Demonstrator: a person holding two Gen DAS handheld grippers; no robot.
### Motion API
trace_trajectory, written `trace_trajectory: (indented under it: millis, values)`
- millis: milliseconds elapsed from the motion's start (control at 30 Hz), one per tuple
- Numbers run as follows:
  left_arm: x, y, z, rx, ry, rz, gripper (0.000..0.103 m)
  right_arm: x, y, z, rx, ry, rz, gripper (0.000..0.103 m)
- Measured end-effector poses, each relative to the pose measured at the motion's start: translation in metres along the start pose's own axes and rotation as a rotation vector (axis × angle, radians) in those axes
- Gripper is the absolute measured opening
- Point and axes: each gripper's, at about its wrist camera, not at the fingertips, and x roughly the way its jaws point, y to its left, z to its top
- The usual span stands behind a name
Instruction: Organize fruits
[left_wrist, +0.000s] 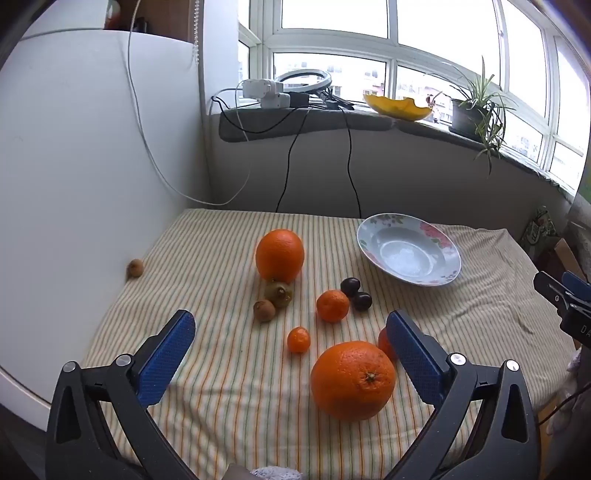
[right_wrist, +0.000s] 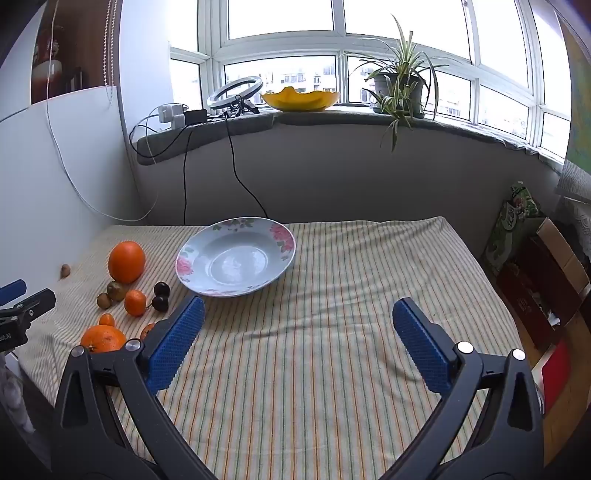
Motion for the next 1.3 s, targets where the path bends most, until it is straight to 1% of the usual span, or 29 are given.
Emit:
trace_trajectory:
  millis: [100,133,200,233,300,333,500,933,1300]
  values:
    - [0.003,0.001,0.001,-0.002,0.005,-0.011,0.103,-0.001,0.002,-0.001,-0.007,-0.004,-0.004,0.103]
    - [0.000,0.002,0.003,-0.011,-0.008,-0.012,0.103,-0.002,0.002,0.002,-0.008,-0.006,0.002,0.103]
    - [0.000,0.008,0.002,-0.022,-0.009,-0.021,0.103,-0.003,0.002,0.002,-0.011,-0.008,0.001,0.103]
    - [-0.003,0.005,0.000,-0.012,-0.024,-0.013,0.103,-0.003,0.002,0.002,-0.011,-0.009,0.000,0.103]
    - [-0.005,0.002,-0.002,-0.004,-0.027,-0.007,0.103,-0.003,0.004,0.002,-0.011,-0.008,-0.002,0.103]
    - [-0.003,0.006,0.003,-0.005,-0.020,-0.013,0.103,-0.006,0.015,0.003,-0.018,-0.005,-0.016,0.103]
    - [-0.006,0.004,0.003,-0.006,-0.024,-0.009,0.103,-0.006,0.006,0.003,-0.008,-0.010,-0.011,0.103]
    - [-0.007,0.002,0.002,-0.007,-0.029,-0.008,0.103,-0.010,0.007,0.003,-0.017,-0.032,-0.042,0.103]
    - [-0.008,-0.001,0.002,-0.001,-0.033,-0.013,0.103,-0.010,0.006,0.003,-0.017,-0.027,-0.036,0.103]
